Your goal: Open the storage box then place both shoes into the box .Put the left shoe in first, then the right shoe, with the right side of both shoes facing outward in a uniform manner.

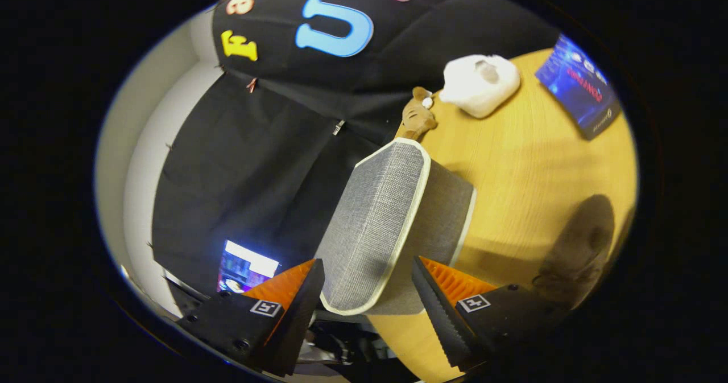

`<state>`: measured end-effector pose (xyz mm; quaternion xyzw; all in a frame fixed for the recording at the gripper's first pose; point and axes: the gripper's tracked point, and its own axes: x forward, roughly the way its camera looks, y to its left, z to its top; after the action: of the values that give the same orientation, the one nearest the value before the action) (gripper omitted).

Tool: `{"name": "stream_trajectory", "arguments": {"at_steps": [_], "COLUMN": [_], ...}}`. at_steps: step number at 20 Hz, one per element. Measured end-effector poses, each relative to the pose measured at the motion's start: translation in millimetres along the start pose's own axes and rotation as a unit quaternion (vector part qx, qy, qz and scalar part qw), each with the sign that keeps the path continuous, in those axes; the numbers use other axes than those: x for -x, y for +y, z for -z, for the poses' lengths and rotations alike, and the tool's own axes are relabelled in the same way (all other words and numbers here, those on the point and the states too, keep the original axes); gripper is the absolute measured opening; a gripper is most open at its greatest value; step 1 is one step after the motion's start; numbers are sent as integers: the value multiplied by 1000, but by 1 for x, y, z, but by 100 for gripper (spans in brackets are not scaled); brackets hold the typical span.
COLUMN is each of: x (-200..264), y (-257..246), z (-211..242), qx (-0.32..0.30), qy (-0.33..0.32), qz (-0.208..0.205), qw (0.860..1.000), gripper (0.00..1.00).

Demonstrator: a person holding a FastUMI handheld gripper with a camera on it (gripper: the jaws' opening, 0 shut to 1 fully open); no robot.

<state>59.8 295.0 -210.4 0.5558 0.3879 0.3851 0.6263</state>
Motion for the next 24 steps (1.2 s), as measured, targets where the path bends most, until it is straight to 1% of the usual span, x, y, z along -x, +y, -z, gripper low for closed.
{"name": "stream_trajectory", "arguments": {"at_steps": [4, 8, 13, 14, 16, 17, 19, 20, 21, 24], "x": [-18, -29, -42, -43, -45, -45, -37, -39, -38, -36], "y": [-15, -18, -4, -4, -5, -11, 5, 8, 12, 24], "z": [3, 8, 7, 6, 8, 12, 6, 8, 10, 4], "qx": [-67, -126, -166, -172, -177, -173, -178, -158, -139, -116], "qy": [23, 43, 45, 43, 50, 55, 48, 46, 47, 35], "qz": [-33, -65, -106, -108, -104, -95, -118, -113, -106, -86], "qw": [997, 989, 979, 978, 978, 979, 976, 980, 983, 989], "gripper": [96, 96, 95, 95, 76, 59, 26, 9, 6, 5]}}
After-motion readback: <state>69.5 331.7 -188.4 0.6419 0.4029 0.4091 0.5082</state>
